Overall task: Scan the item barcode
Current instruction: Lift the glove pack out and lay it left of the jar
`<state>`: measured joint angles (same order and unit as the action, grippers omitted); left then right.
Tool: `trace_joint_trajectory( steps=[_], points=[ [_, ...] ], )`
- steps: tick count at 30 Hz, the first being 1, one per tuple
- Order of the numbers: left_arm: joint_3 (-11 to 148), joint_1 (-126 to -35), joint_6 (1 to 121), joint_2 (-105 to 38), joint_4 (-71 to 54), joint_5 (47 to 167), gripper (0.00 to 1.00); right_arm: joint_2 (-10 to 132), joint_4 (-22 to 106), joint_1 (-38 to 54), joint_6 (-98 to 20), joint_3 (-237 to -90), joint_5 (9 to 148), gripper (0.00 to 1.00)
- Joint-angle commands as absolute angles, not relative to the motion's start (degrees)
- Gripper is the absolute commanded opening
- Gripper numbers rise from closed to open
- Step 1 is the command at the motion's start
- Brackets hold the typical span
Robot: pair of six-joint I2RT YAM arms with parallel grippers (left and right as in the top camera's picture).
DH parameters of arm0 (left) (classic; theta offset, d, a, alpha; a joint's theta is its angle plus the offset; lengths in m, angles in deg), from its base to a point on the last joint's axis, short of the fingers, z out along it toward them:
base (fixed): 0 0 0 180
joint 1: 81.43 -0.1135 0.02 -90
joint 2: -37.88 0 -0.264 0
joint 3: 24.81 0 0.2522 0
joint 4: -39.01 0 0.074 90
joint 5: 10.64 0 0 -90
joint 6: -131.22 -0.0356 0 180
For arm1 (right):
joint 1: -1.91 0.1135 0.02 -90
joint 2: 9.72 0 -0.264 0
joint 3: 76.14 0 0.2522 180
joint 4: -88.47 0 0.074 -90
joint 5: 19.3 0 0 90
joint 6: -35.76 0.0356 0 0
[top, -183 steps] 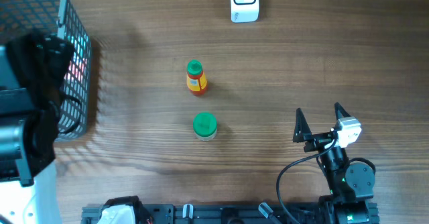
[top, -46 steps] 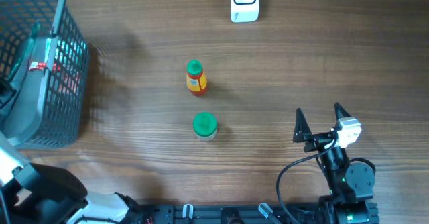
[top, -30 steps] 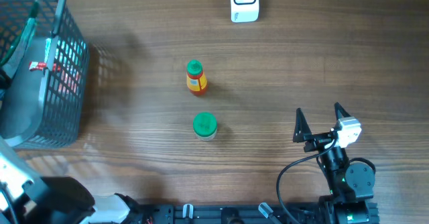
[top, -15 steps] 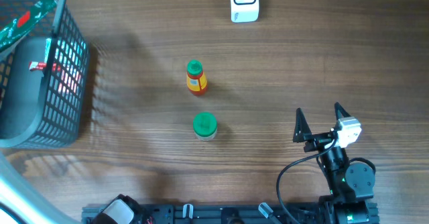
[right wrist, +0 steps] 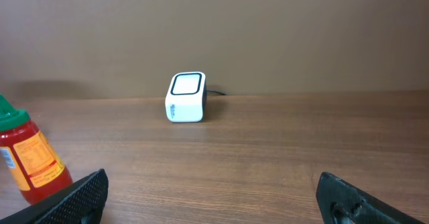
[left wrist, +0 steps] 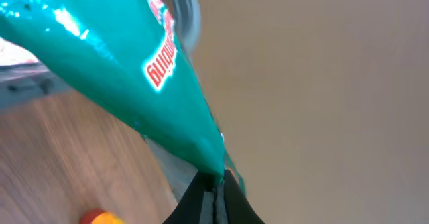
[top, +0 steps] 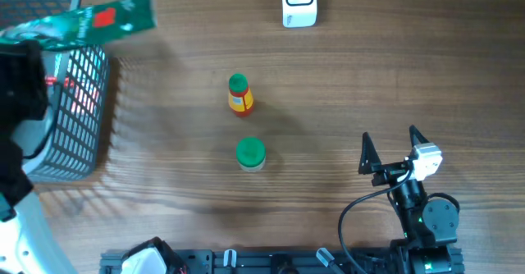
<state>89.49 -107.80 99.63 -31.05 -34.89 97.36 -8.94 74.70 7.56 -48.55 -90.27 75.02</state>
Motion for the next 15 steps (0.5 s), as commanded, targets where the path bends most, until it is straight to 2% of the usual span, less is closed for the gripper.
trace_joint_trajectory(
  steps=[1,6,15],
  points=[
    [89.5,-101.7,86.9,-29.7,-36.9,97.9,0.04,-9.4,74.9,7.7,-49.4,-90.2,75.7,1.0],
    [89.5,-94.6,75.5,-30.4,-45.5,89.6,0.04,-9.4,74.9,7.7,-49.4,-90.2,75.7,1.0],
    [89.5,-91.8,58.1,-31.5,-54.0,89.3,0.04,-9.4,74.9,7.7,-49.4,-90.2,75.7,1.0]
  ],
)
